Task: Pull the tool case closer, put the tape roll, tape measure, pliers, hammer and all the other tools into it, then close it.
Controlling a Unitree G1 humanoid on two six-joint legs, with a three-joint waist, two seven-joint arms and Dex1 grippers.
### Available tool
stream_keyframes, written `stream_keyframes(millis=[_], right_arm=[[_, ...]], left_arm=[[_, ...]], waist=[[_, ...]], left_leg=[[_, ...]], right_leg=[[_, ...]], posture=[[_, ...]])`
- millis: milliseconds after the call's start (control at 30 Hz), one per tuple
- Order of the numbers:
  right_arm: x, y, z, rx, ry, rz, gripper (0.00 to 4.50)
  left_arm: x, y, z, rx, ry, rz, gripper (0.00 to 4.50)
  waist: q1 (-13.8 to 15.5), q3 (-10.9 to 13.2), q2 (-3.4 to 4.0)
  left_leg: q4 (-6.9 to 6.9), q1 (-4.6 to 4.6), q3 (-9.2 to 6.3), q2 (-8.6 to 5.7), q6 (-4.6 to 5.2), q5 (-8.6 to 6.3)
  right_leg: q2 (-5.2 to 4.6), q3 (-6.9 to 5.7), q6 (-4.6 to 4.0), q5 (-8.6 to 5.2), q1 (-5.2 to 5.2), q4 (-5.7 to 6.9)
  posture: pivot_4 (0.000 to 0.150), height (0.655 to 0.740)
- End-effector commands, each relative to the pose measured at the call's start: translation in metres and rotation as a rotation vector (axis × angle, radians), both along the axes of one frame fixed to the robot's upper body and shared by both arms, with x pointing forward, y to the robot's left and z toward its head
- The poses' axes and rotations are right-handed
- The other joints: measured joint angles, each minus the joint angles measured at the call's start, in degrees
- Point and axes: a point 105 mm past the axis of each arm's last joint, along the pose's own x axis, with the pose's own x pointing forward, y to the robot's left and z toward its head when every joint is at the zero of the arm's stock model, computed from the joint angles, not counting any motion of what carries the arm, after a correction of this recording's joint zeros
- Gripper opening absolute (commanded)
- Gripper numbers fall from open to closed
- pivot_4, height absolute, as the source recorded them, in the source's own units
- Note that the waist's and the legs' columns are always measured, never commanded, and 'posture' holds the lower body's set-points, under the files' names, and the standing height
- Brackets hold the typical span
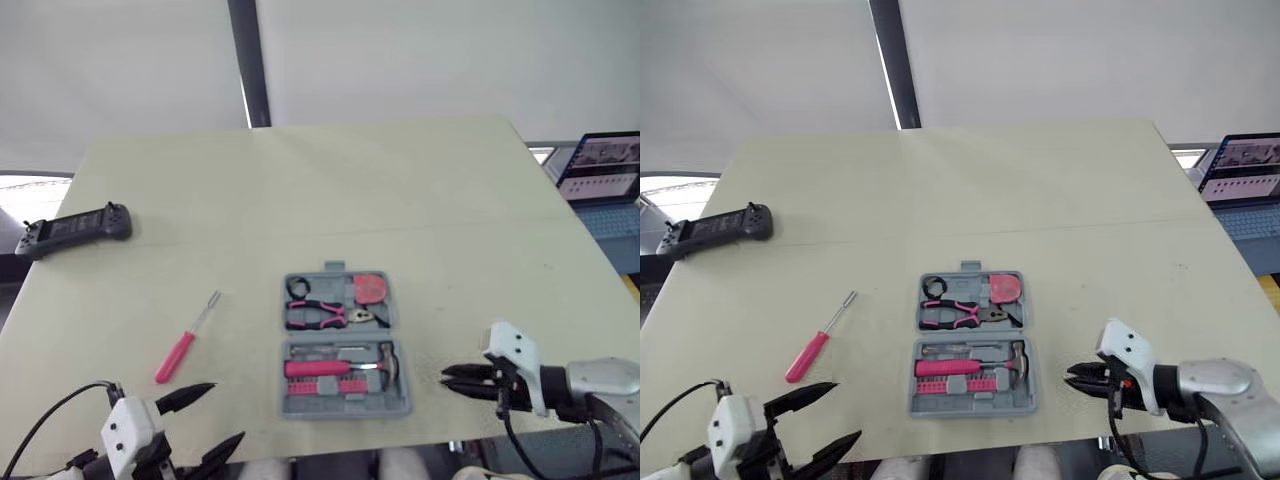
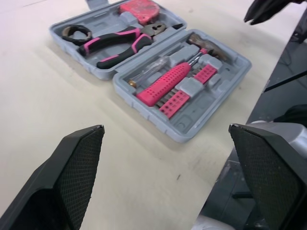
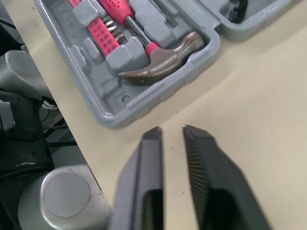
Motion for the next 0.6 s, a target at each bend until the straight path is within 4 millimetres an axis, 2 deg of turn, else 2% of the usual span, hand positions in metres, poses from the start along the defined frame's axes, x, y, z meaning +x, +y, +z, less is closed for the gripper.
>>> stream_keyframes(millis=[33, 133, 167, 600], right_arm=[[-0.002, -0.005, 0.007, 0.005, -0.032, 0.005, 2.77], [-0.005, -0.016, 0.005, -0.001, -0.029, -0.008, 4.26], [-0.005, -0.017, 0.004, 0.001, -0.029, -0.010, 4.46], [-0.011, -0.025, -0.010, 0.004, -0.047, -0.021, 4.46]], left_arm=[[-0.005, 0.004, 0.006, -0.017, -0.002, 0.073, 4.50], [-0.005, 0.009, 0.005, 0.020, 0.013, 0.135, 4.50], [-0.006, 0.009, 0.004, 0.023, 0.019, 0.136, 4.50], [-0.022, 0.016, 0.007, 0.072, 0.046, 0.194, 4.50]], waist=[[-0.1, 0.0, 0.00], [-0.1, 0.1, -0.13], [-0.1, 0.1, -0.15], [-0.1, 0.1, -0.18]], left_leg=[[0.00, 0.01, 0.01, 0.00, 0.03, -0.02], [0.00, 0.00, 0.16, 0.00, 0.10, -0.08], [0.01, 0.01, 0.16, 0.00, 0.10, -0.09], [0.04, 0.01, 0.22, 0.00, 0.11, -0.10]], right_leg=[[0.00, 0.00, -0.02, -0.01, 0.00, -0.01], [0.00, 0.13, -0.01, 0.00, 0.02, -0.04], [0.00, 0.13, -0.01, 0.00, 0.04, -0.05], [0.00, 0.18, -0.16, -0.07, 0.02, -0.05]], posture=[[0.150, 0.7400], [0.150, 0.7400], [0.150, 0.7400], [0.150, 0.7400]])
